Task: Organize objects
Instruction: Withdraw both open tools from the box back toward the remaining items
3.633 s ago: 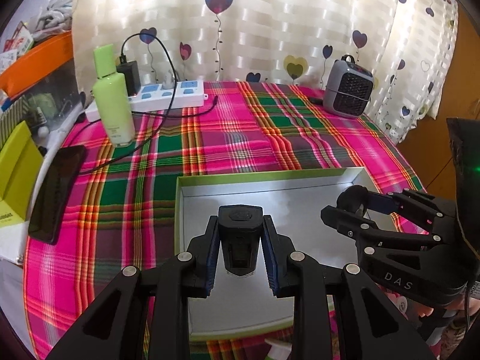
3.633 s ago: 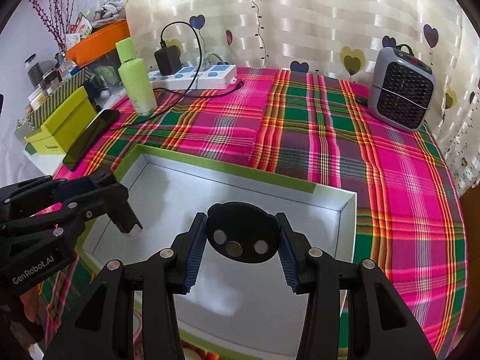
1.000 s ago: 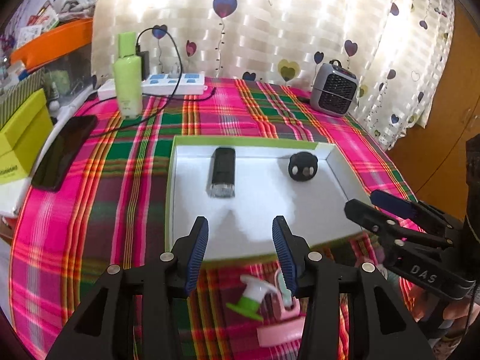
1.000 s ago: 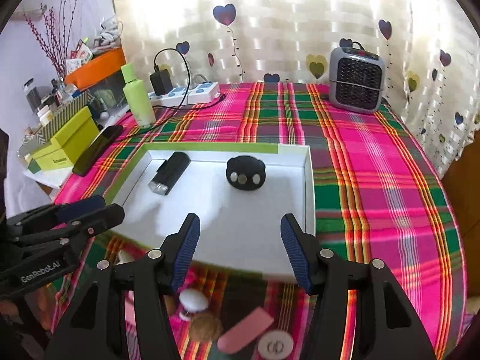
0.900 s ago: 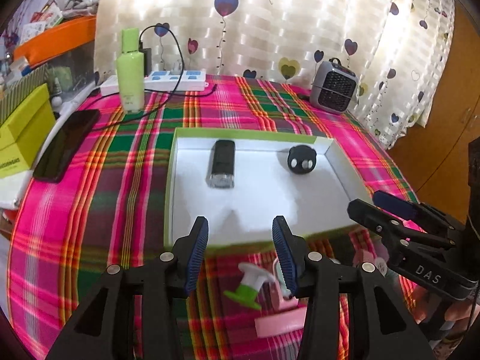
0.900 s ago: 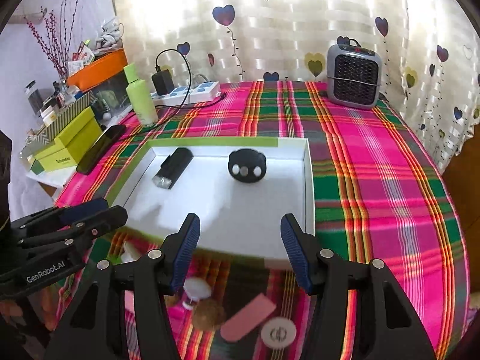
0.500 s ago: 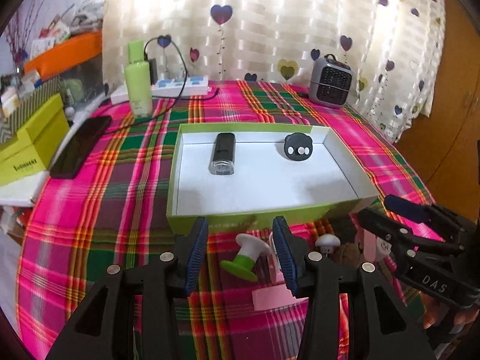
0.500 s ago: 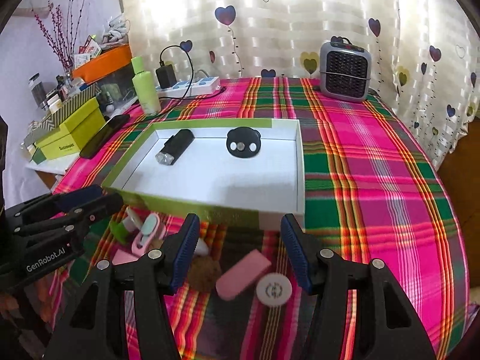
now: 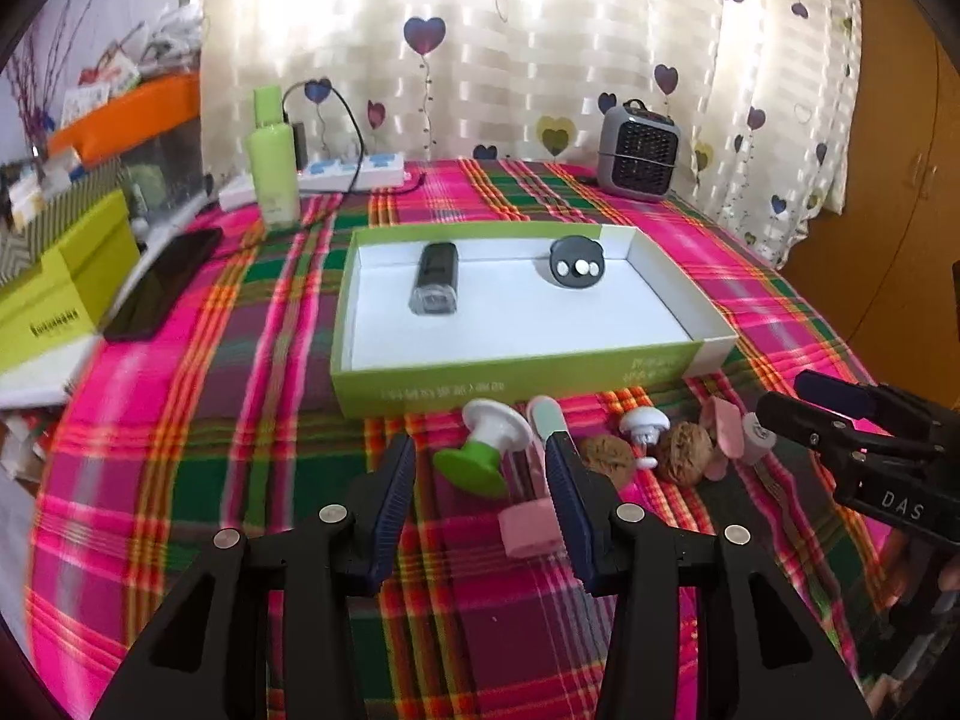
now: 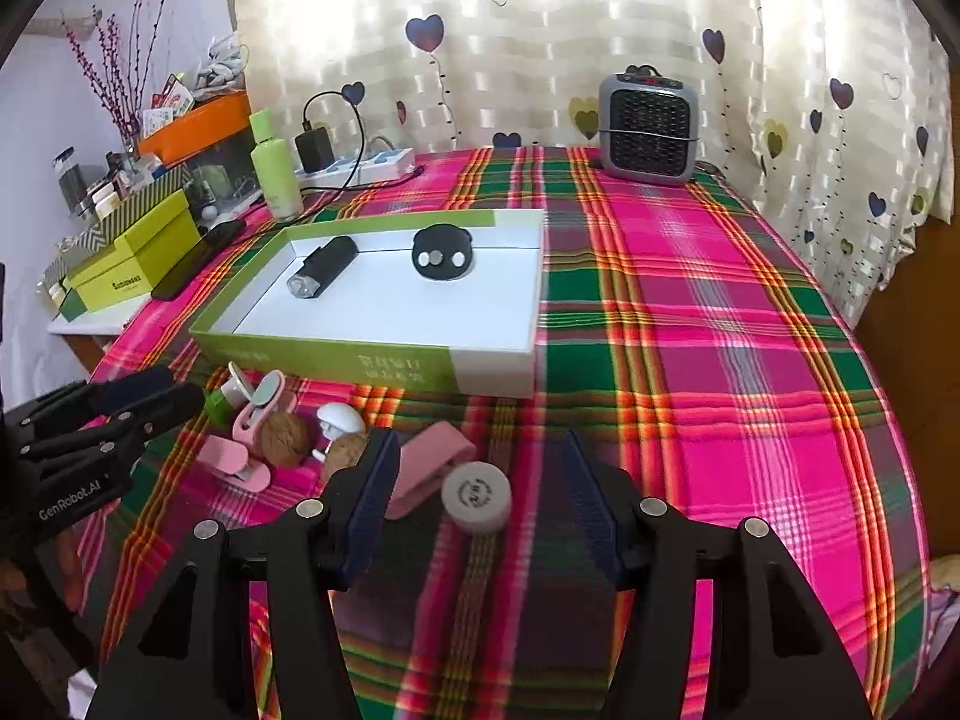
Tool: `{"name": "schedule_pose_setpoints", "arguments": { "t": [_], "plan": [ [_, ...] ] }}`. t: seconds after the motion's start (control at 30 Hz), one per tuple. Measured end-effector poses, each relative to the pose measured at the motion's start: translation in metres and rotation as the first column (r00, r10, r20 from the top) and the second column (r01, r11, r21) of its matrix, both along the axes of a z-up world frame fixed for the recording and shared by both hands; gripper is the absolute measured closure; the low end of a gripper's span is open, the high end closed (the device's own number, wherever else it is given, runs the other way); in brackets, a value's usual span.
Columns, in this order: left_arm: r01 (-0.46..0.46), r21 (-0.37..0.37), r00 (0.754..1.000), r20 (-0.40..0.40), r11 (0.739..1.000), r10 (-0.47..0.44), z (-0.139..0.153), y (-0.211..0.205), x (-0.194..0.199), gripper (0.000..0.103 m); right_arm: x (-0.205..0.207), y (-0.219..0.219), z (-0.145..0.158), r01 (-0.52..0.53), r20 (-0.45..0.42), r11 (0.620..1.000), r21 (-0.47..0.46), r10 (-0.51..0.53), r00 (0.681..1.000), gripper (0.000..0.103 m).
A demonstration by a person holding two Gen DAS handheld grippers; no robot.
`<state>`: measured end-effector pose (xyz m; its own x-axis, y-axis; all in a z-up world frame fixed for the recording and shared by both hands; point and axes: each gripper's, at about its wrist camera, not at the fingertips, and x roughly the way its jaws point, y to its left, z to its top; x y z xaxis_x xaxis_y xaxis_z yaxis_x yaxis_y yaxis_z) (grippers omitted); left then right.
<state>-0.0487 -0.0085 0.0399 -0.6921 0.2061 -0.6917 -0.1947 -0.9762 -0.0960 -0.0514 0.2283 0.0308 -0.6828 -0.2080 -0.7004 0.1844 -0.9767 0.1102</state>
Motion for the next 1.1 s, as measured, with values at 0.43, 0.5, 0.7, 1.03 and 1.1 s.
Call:
{"name": "schedule_pose_setpoints", "arguments": {
  "t": [0.43,0.5,0.7,1.03,1.1],
  "plan": [
    [0.078,0.077,0.995,0.049,0.994,-0.082,-0.016,0.001,0.010,0.055,0.005,0.016,-0.009,0.022,0.026,1.000,-0.010,-0.022,0.999,0.046],
    [0.091,0.085,0.994,0.058,0.992,-0.096,-0.019,0.004,0.009,0.055,0.006,0.019,-0.012,0.028,0.034,1.000,-0.015,-0.027,0.999,0.046],
    [0.115,0.093,0.989,0.077,0.989,-0.123,-0.023,0.010,0.006,0.055,0.005,0.022,-0.016,0.024,0.058,1.000,-0.016,-0.023,0.998,0.046],
    [0.127,0.108,0.985,0.101,0.986,-0.138,-0.026,0.014,0.003,0.054,-0.002,0.007,-0.021,-0.031,0.082,1.000,-0.002,0.031,0.996,0.046],
    [0.133,0.108,0.984,0.107,0.985,-0.145,-0.027,0.015,0.003,0.054,-0.004,0.004,-0.022,-0.037,0.087,0.999,0.007,0.036,0.996,0.046]
  ]
}}
